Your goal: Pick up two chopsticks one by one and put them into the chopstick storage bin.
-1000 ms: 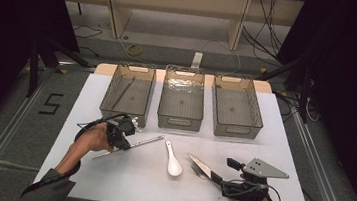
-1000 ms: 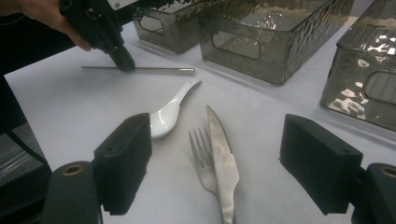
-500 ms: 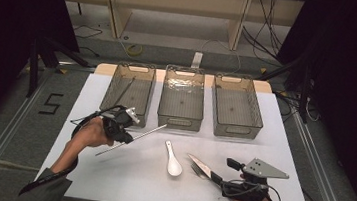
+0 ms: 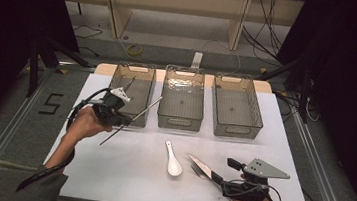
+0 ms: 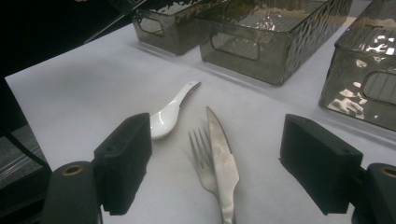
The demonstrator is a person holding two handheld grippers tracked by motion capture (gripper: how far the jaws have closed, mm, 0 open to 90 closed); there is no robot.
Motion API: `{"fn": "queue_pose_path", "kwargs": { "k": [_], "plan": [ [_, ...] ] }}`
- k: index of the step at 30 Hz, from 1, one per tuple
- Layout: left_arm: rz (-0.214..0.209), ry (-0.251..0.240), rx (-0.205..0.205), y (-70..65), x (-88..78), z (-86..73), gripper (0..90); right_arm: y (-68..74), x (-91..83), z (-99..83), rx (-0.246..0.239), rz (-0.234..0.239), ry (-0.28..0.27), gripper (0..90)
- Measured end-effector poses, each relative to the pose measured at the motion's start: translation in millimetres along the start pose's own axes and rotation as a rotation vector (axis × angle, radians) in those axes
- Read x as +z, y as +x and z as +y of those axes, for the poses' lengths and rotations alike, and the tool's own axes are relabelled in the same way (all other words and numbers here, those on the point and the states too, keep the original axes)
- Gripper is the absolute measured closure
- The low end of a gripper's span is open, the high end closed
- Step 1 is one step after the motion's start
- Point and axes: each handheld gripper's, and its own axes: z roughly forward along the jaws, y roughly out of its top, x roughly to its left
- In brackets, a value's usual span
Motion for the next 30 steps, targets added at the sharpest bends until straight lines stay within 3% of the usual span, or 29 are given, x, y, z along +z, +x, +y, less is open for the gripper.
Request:
{"fn": "queue_pose_path", "kwargs": {
  "k": [6,16,18,21,30],
  "plan": [
    [0.004,-0.069,-0.042,7.2,-5.5,15.4,85.2,-1.0,-0.6,-0.5,0.001,-0.001,0.0,25.8],
    [0.07,-0.146,-0.108,31.4,-11.2,35.6,85.2,-1.4,-1.2,-0.3,0.0,0.001,-0.001,25.8],
    [0.047,-0.173,-0.129,36.6,-14.2,37.6,85.2,-1.4,-1.3,-0.4,0.002,0.0,-0.004,25.8],
    [0.088,-0.169,-0.126,42.9,-17.6,42.8,85.2,-1.6,-1.2,-0.3,0.008,-0.001,-0.003,25.8],
    [0.142,-0.191,-0.171,62.5,-21.0,55.4,85.2,-1.9,-2.4,-0.2,0.008,0.001,-0.007,25.8]
  ]
}}
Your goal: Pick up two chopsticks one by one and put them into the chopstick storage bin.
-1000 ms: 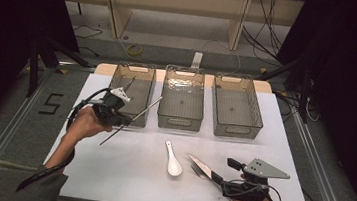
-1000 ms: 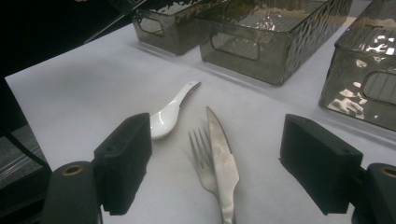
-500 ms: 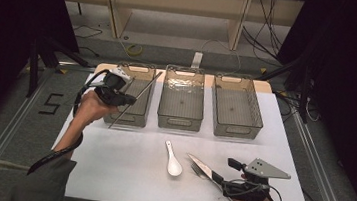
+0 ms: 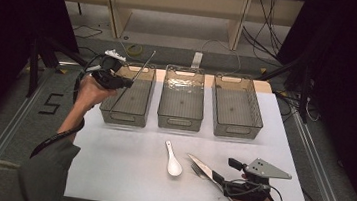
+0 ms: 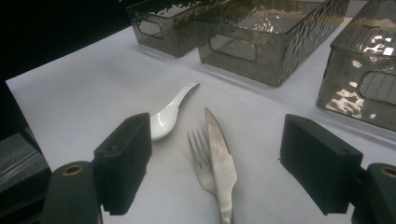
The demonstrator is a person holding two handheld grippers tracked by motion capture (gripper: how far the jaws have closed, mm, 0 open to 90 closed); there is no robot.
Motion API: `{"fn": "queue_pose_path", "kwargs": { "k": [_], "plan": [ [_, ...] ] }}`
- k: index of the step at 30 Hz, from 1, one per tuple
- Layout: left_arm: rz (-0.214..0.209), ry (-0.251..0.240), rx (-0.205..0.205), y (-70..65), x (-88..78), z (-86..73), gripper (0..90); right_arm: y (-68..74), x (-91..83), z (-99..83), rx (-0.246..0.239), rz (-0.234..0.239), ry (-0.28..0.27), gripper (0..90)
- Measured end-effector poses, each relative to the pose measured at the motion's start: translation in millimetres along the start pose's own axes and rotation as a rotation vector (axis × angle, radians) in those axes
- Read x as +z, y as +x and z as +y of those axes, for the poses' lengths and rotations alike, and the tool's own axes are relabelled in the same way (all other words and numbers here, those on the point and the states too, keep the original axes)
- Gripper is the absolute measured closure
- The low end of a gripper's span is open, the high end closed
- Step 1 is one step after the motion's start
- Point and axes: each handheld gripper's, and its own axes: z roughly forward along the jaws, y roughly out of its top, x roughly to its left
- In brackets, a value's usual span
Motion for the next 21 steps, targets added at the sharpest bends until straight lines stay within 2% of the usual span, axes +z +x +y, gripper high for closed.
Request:
{"fn": "queue_pose_path", "kwargs": {
  "k": [3,7,11,21],
  "plan": [
    [0.008,-0.001,-0.017,7.4,4.2,0.8,85.1,-0.1,-0.3,0.1,0.0,0.0,0.001,25.9],
    [0.039,0.0,-0.026,14.9,8.5,0.8,85.1,0.2,0.4,0.2,-0.003,0.0,0.002,25.9],
    [0.055,-0.026,-0.061,22.6,11.3,0.2,85.1,0.3,0.6,0.1,-0.003,0.001,0.001,25.9],
    [0.087,-0.062,-0.093,32.2,15.4,-3.6,85.2,0.8,0.9,0.2,-0.002,0.007,0.001,25.9]
  ]
}}
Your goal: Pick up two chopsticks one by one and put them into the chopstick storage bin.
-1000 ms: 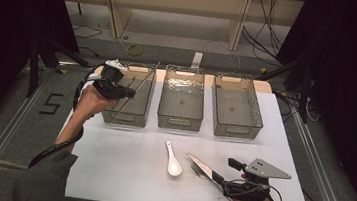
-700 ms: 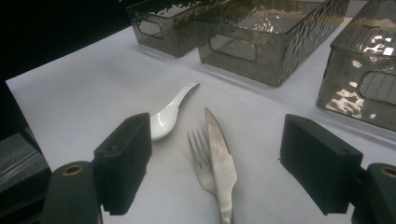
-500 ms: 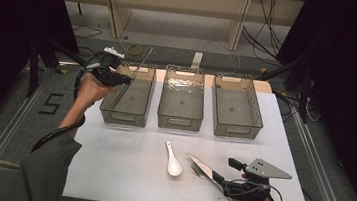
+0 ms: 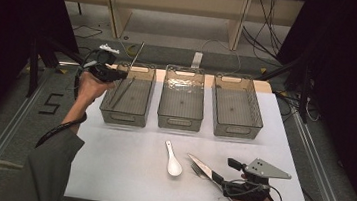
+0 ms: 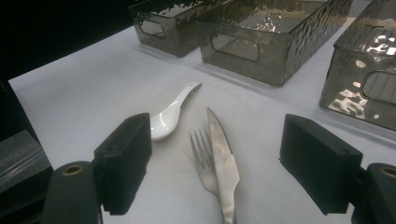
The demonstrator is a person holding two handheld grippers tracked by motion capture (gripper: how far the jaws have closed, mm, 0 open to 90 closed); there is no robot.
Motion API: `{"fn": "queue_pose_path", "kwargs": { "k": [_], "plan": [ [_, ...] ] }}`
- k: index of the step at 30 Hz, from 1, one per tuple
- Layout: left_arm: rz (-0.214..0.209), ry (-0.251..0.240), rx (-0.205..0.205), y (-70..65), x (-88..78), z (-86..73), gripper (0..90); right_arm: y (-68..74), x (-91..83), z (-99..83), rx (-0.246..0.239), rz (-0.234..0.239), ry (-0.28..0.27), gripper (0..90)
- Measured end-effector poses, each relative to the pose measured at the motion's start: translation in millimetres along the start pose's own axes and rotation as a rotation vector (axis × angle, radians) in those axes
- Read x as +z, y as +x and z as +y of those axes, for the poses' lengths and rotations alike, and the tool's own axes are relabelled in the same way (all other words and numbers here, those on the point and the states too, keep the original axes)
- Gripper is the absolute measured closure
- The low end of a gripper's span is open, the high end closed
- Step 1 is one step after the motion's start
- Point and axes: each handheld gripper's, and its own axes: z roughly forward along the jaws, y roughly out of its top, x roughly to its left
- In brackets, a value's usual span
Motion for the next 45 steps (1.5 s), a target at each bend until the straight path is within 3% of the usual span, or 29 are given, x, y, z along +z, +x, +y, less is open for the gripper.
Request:
{"fn": "queue_pose_path", "kwargs": {
  "k": [3,31,45],
  "plan": [
    [0.014,-0.003,-0.002,2.1,3.3,-3.3,85.2,0.1,0.2,-0.1,-0.002,0.002,0.003,25.9],
    [0.006,0.012,-0.049,7.0,29.3,-28.9,85.0,0.4,0.2,0.0,0.002,0.003,0.0,25.9],
    [0.019,0.049,-0.063,9.4,39.1,-39.7,84.7,0.8,0.4,-0.1,0.0,0.005,0.003,26.0]
  ]
}}
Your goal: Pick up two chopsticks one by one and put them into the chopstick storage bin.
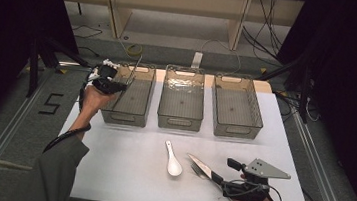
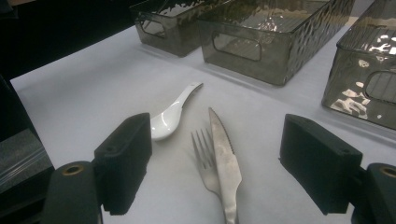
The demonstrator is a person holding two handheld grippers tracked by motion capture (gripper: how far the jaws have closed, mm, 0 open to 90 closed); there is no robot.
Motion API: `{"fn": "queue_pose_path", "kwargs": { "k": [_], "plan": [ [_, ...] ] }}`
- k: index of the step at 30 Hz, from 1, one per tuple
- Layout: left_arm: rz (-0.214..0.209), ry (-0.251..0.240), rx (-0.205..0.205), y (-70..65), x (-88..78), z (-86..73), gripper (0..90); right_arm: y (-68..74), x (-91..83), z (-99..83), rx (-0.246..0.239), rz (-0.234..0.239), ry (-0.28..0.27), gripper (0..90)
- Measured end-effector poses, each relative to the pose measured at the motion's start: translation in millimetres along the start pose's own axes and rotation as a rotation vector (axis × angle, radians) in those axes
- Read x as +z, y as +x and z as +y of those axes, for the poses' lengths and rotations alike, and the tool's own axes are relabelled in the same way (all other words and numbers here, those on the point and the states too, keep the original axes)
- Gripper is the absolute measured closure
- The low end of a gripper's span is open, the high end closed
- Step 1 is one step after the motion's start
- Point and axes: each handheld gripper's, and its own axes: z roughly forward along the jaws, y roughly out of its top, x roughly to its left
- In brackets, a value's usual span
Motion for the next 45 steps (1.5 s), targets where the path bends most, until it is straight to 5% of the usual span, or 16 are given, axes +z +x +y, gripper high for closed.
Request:
{"fn": "queue_pose_path", "kwargs": {
  "k": [8,13,18,24,30,45],
  "plan": [
    [0.019,0.027,-0.007,0.5,2.9,-2.3,82.2,0.0,0.1,0.0,-0.001,0.001,0.0,26.0],
    [0.005,0.013,-0.075,2.2,-2.6,-2.3,71.0,-0.6,-0.1,0.1,0.001,-0.001,-0.002,26.1],
    [-0.028,0.004,-0.138,-5.6,-12.4,-3.6,55.0,-0.6,-0.4,0.3,0.005,-0.003,-0.002,26.1],
    [-0.098,-0.001,-0.165,-24.4,-28.3,-10.1,44.2,-1.1,-0.7,0.1,0.004,-0.003,-0.002,26.1],
    [-0.14,0.013,-0.157,-38.6,-37.0,-23.3,35.9,-0.8,-1.2,-0.1,0.004,-0.004,-0.001,26.1],
    [-0.149,0.025,-0.157,-64.7,-49.7,-33.5,22.6,0.0,-1.9,0.1,0.003,-0.006,0.004,26.1]
  ]
}}
